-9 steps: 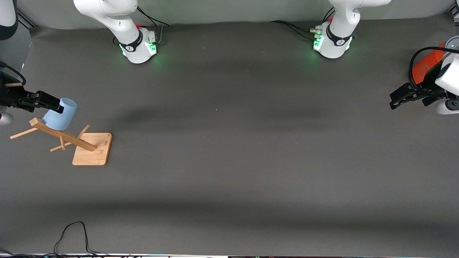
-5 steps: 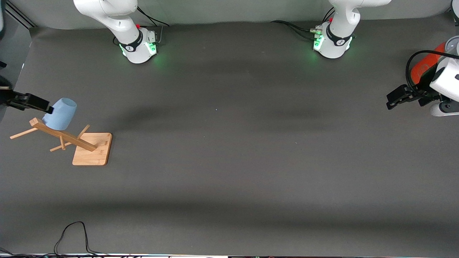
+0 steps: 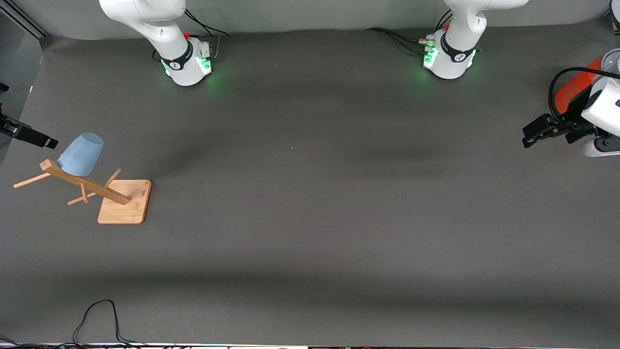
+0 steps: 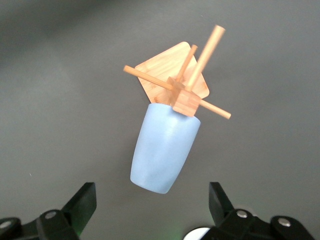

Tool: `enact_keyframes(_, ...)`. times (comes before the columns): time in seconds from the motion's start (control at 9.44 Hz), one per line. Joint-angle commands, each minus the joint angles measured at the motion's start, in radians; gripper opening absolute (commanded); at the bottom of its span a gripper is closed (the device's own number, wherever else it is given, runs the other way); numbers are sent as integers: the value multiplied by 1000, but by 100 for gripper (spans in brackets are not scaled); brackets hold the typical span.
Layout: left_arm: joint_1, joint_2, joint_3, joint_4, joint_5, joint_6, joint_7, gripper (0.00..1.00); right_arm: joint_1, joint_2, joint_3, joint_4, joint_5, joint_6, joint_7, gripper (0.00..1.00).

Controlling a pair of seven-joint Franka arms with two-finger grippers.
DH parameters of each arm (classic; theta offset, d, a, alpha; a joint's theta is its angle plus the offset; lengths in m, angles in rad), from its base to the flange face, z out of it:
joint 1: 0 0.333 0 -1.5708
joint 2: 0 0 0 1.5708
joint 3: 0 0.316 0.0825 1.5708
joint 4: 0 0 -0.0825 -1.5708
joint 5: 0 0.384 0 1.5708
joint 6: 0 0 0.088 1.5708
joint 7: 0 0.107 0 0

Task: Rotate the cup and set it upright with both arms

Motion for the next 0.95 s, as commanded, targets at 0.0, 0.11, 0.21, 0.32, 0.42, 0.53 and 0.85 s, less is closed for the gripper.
enact_keyframes(0.0, -2, -23, 9, -16, -10, -10, 5, 100, 11, -31, -8, -30, 4, 16, 218, 100)
enact_keyframes(0.11, -1, -23, 9, -16, -9, -10, 6, 100, 10, -31, -16, -30, 4, 19, 225, 100)
enact_keyframes(0.21, 1, -21, 11, -16, -4, -10, 6, 100, 10, -31, -24, -35, 4, 25, 234, 100)
enact_keyframes(0.32, 5, -18, 11, -14, -6, -10, 6, 100, 10, -48, -28, -77, 4, 44, 233, 100)
enact_keyframes(0.42, 7, -12, 12, -13, -4, -9, 5, 100, 11, -86, -46, -164, 4, 121, 233, 100)
enact_keyframes(0.53, 7, -11, 12, -11, -4, -9, 2, 100, 14, -109, -47, -247, 4, 207, 234, 100)
enact_keyframes(0.85, 7, -12, 12, -5, 2, -12, 2, 100, 16, -117, -48, -379, 10, 347, 236, 100)
